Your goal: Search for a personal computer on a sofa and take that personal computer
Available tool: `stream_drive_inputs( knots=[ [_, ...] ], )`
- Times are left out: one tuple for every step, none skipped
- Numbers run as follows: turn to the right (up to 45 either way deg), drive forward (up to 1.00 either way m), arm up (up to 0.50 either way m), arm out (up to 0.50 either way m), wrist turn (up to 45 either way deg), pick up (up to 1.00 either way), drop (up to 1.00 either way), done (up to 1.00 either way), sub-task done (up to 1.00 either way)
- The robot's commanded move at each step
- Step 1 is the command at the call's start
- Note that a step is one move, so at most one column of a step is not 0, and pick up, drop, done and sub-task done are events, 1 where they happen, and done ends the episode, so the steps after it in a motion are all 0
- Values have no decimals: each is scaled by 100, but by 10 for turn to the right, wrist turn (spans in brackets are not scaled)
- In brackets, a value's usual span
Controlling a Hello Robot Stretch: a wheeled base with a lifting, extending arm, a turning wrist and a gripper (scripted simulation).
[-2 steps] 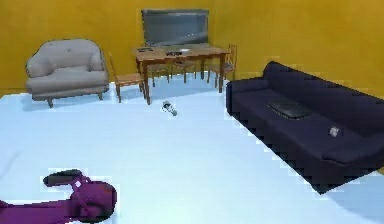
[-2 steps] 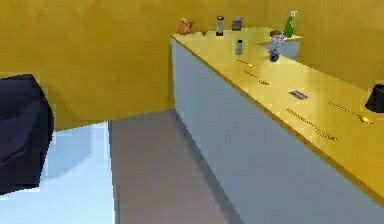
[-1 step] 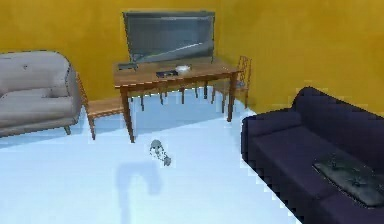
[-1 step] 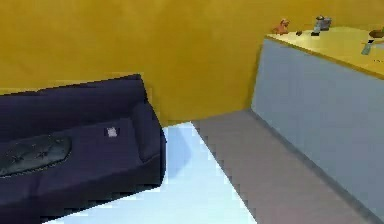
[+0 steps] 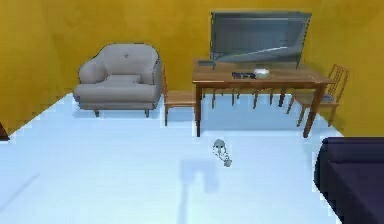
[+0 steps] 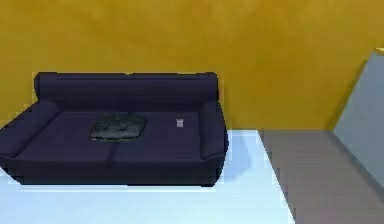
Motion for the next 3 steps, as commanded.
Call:
stream_drive_inputs(
  knots=[
    [0,65,0,0,0,0,0,0,0],
    [-450,0,0,0,0,0,0,0,0],
    [-180,0,0,0,0,0,0,0,0]
  ],
)
